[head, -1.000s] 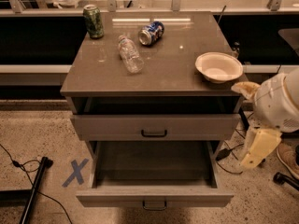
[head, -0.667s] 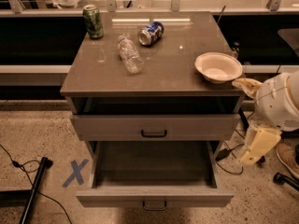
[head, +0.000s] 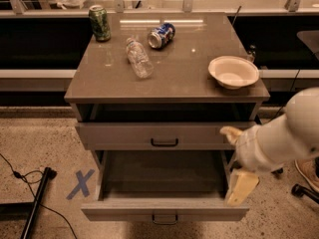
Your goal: Close middle drawer
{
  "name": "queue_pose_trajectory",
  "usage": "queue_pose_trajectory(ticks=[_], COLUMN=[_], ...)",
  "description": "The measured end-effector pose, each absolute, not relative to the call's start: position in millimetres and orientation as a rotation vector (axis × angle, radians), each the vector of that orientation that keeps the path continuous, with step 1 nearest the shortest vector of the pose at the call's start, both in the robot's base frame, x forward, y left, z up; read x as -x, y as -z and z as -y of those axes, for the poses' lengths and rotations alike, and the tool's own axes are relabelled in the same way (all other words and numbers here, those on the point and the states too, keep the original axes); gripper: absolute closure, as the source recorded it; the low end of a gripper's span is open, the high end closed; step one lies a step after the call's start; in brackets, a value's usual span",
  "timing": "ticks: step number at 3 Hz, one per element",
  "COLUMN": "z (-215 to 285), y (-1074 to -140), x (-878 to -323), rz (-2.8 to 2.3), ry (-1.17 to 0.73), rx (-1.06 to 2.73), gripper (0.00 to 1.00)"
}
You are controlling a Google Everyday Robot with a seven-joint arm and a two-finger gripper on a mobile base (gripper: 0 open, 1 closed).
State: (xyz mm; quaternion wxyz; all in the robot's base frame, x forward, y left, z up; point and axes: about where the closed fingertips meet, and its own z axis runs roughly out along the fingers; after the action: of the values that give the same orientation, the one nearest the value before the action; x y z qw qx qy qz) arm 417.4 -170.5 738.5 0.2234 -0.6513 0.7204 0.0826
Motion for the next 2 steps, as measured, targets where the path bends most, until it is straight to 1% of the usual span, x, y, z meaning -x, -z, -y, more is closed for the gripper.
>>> queue_pose_trajectory(ticks=[1, 2], z=[159.1, 158.7], y=[-668.8, -667.3], x=[-404.3, -407.0], rz=[-1.938, -1.936], ry=[-0.221, -0.203], rx=[1.869, 1.856], gripper=[0.00, 0.00])
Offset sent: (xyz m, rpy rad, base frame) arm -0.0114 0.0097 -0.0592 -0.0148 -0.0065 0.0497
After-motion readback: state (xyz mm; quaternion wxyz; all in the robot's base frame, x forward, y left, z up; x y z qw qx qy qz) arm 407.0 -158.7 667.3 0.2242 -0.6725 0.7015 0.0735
